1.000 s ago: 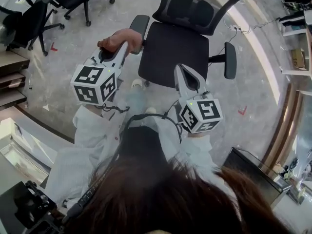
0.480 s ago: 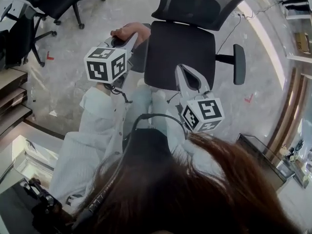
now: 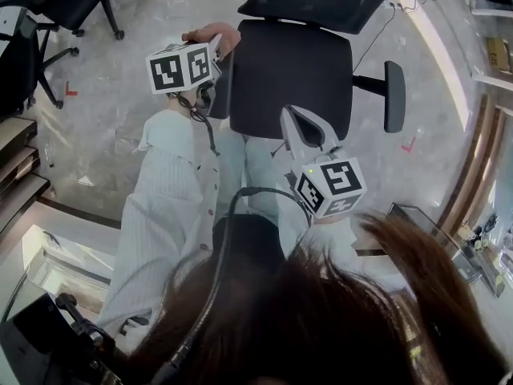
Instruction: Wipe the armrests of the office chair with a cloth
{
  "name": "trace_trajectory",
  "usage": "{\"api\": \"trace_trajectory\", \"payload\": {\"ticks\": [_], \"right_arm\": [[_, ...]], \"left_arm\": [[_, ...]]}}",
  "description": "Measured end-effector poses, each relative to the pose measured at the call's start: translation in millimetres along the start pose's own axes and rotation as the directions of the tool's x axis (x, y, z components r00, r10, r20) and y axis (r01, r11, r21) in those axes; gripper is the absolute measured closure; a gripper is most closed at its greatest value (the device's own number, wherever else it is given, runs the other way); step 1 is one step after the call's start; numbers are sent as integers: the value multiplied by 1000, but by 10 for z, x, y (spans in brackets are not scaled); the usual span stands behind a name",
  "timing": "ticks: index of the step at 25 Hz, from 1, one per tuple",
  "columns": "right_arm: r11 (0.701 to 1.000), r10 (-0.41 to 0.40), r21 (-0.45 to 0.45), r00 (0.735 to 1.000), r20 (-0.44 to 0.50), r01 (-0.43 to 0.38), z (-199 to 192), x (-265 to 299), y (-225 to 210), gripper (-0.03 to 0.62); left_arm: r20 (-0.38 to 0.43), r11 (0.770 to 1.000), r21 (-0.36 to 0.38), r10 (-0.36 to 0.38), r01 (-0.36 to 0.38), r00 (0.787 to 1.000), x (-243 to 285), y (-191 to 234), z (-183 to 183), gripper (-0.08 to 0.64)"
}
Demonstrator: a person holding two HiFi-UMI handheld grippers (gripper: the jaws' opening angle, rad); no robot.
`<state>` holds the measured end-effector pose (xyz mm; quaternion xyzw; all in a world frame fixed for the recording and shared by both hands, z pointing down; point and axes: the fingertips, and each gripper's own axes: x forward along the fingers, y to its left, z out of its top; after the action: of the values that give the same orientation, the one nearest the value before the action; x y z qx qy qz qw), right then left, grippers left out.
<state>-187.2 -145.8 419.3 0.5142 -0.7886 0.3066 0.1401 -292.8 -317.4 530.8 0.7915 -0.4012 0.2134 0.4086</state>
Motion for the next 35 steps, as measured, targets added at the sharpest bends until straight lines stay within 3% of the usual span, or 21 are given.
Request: {"api": "trace_trajectory", "payload": {"ticks": [5,10,20,26,35], "right_arm": [[999,36,15,999,-22,-36,-110,79,14,591],[998,57,32,998,-23,-56,-156,75,32,591],[997,80,17,997,-1,-80,-139,-133,-32,591],[993,116,-24,993,-15,-116,-150,-171,7,591],[984,158,-71,986,-49,-161,-188,111,198,591]], "left_arm": [[-158,997,-38,59,-66,986,209,233,-328,524],[-262,993,39,119,-113,958,79,353,-668,525],[-281,990,109,120,-93,952,-406,-21,-1272,524],[-279,993,78,105,-87,955,-640,-217,-1606,525],[-282,988,116,135,-106,950,-721,-132,-1682,525]]}}
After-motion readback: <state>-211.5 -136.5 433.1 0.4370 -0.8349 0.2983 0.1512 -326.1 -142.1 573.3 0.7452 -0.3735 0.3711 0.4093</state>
